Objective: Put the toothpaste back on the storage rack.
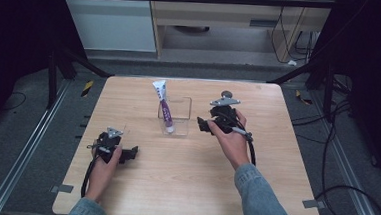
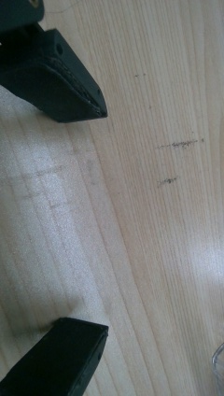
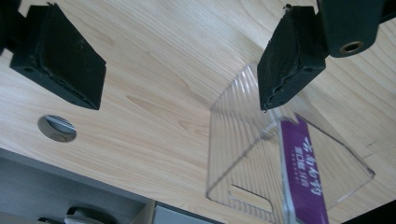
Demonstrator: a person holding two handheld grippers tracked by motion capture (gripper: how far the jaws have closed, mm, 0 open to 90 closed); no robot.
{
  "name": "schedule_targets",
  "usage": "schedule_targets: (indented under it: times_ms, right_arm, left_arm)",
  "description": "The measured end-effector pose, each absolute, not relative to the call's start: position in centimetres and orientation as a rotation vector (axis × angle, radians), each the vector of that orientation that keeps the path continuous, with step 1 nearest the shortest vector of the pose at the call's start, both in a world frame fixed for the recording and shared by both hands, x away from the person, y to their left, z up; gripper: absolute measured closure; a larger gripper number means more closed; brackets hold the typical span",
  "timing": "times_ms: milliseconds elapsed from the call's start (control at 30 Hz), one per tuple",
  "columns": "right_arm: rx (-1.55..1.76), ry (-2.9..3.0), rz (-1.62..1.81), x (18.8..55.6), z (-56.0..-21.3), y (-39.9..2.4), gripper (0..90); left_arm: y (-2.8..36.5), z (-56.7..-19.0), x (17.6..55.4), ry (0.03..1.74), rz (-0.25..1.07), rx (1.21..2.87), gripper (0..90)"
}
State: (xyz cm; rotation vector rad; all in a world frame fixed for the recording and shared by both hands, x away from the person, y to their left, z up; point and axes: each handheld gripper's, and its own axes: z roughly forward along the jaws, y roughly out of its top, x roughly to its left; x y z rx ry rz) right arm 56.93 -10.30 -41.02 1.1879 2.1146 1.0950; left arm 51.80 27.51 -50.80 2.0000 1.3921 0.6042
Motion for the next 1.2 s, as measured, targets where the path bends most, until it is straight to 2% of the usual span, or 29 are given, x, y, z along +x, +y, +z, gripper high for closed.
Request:
schedule_targets:
  times_ms: [267, 667, 933, 1200]
  right_arm:
    - [1.234, 2.104, 1.056, 55.8, -42.6, -13.6, 17.0]
    - [1.392, 2.085, 1.016, 53.9, -46.8, -18.4, 17.1]
    - [1.523, 1.999, 0.978, 54.2, -48.3, -22.1, 16.4]
    - [1.609, 1.925, 0.946, 55.0, -49.1, -23.9, 16.0]
  left_arm:
    - [27.5, -50.8, 51.8, 1.392, 0.604, 2.000, 0.0]
    - [27.5, -50.8, 51.8, 1.392, 0.604, 2.000, 0.0]
    - [27.5, -50.8, 51.8, 1.392, 0.605, 2.000, 0.0]
    - [27.5, -50.8, 51.8, 1.392, 0.605, 1.999, 0.0]
